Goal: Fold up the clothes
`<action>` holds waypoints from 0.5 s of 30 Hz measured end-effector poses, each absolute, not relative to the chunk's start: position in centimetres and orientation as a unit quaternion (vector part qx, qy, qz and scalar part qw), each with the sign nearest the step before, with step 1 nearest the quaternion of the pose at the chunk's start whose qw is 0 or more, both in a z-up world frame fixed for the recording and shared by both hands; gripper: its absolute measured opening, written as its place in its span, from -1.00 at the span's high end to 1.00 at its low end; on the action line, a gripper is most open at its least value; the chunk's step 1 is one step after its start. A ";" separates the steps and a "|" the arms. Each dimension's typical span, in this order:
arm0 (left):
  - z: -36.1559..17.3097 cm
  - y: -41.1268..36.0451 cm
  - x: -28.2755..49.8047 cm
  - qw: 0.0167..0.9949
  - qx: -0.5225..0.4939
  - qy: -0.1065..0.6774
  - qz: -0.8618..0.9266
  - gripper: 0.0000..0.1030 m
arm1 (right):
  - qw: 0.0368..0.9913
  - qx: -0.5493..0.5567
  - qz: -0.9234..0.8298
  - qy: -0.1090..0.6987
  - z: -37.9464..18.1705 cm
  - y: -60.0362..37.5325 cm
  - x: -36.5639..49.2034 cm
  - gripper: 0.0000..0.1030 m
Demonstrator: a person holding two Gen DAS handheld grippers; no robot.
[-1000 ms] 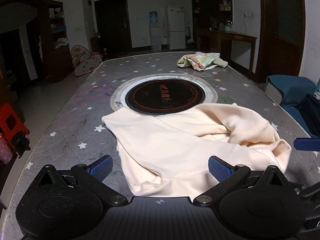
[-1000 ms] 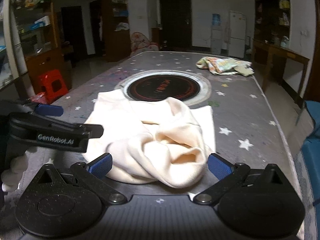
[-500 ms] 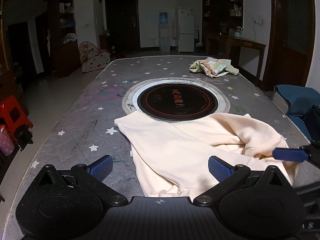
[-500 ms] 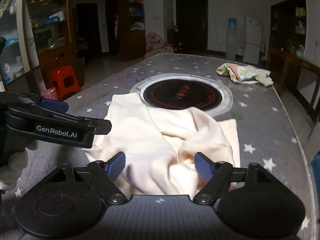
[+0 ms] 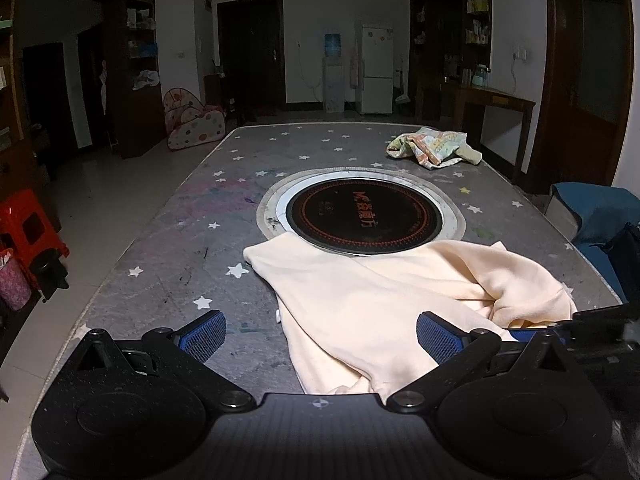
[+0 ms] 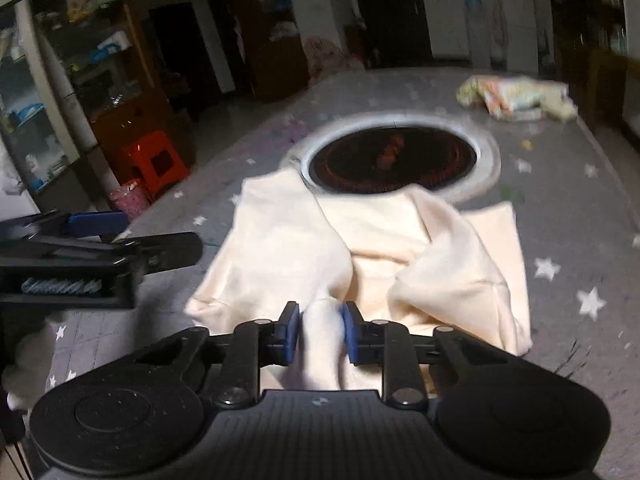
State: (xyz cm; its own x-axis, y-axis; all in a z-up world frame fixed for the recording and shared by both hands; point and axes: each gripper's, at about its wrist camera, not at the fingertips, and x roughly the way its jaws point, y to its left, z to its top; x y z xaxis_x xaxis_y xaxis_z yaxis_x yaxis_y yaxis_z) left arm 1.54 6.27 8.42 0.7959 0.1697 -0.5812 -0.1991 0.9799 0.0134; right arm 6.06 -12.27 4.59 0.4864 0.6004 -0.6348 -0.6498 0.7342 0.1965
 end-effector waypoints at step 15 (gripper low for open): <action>8.0 3.7 2.6 0.941 -0.044 0.335 0.031 -0.94 | 0.836 -0.193 0.449 0.251 3.1 -9.1 -3.7 0.74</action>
State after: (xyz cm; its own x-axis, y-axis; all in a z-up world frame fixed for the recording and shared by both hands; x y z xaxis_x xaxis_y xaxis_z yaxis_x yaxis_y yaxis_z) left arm 2.58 3.73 8.00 0.7734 0.0290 -0.6333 -0.0879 0.9942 -0.0619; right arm -3.72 -9.12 3.15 0.4710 0.6531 -0.5930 -0.8471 0.5224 -0.0975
